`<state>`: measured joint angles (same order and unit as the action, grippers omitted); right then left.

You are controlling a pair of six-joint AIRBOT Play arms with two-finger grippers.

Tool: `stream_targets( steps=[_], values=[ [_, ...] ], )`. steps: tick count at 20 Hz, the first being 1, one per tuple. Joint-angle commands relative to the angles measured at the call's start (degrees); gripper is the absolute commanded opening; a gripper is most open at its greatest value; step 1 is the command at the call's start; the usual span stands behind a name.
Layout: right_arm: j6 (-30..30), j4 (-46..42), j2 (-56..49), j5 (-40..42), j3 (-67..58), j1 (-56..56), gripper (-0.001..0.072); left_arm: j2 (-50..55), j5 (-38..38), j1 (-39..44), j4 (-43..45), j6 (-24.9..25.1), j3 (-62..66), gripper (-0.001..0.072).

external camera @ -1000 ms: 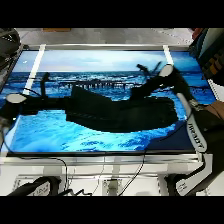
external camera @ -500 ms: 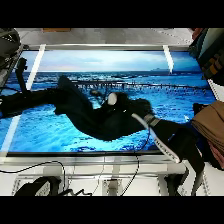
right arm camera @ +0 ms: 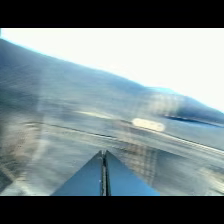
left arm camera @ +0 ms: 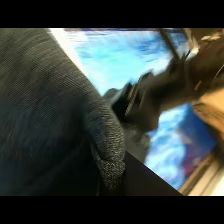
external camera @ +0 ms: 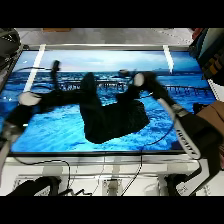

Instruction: Fold the clothes and pants, and hang the long-sleeved shirts on hangers.

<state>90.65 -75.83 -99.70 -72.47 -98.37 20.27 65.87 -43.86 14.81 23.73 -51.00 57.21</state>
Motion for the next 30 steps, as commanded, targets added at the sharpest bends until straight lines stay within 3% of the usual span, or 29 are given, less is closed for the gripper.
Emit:
stream_targets(
  steps=[1,4,5,6,7,11,14,15,16,17,18,20,22,27,30],
  values=[
    [0.2,-0.9,5.3,-2.4,-0.1,-11.1,0.0031,8.5,16.0,13.6,-12.2,1.5,0.2,0.0029],
    [-0.3,-1.0,6.6,-3.2,-0.1,-18.4,0.0031,15.3,23.5,23.8,-18.4,6.3,4.0,0.003],
    [-0.7,-1.0,6.6,-3.5,0.1,-20.7,0.0031,17.2,25.4,25.9,-18.4,6.5,5.7,0.0106],
    [-2.0,-0.9,6.6,-3.7,0.4,-22.6,0.0031,18.5,26.2,26.9,-18.2,6.5,6.8,0.0428],
    [-3.9,-0.9,6.6,-4.6,0.8,-24.6,0.0031,19.2,26.1,27.1,-18.2,6.5,7.3,0.0695],
    [-17.4,2.8,5.4,-11.4,2.6,-31.0,0.0031,18.6,24.6,25.1,-17.3,6.5,7.3,0.0691],
    [-32.6,23.7,5.3,-13.6,9.3,-35.9,0.003,18.5,21.4,22.4,-13.9,6.4,7.3,0.0687],
    [-33.8,28.0,5.4,-13.2,12.0,-36.8,0.0069,18.5,19.3,21.5,-12.8,6.5,7.3,0.0687],
    [-33.7,29.5,5.3,-12.2,14.3,-37.0,0.0302,18.5,17.1,20.6,-11.9,6.4,7.3,0.0687],
    [-32.9,29.5,5.4,-11.0,16.6,-36.6,0.0633,18.5,15.6,19.9,-11.6,6.5,7.3,0.0687],
    [-30.9,28.8,5.3,-8.9,18.9,-35.8,0.0718,18.5,15.1,19.4,-11.7,6.5,7.3,0.0687],
    [-26.5,24.3,5.3,-4.0,22.8,-32.7,0.0718,18.5,15.2,19.1,-11.7,6.5,7.3,0.0687],
    [-26.2,21.4,5.2,-1.0,25.5,-28.3,0.0718,18.5,15.2,19.0,-11.1,6.5,7.3,0.0687],
    [-26.1,21.0,5.1,3.1,24.2,-18.9,0.0717,18.9,15.3,18.9,0.3,6.4,7.3,0.0687],
    [-18.1,12.8,5.0,7.7,23.9,-17.0,0.0718,18.9,15.2,19.0,0.3,6.4,7.3,0.0687]
  ],
)
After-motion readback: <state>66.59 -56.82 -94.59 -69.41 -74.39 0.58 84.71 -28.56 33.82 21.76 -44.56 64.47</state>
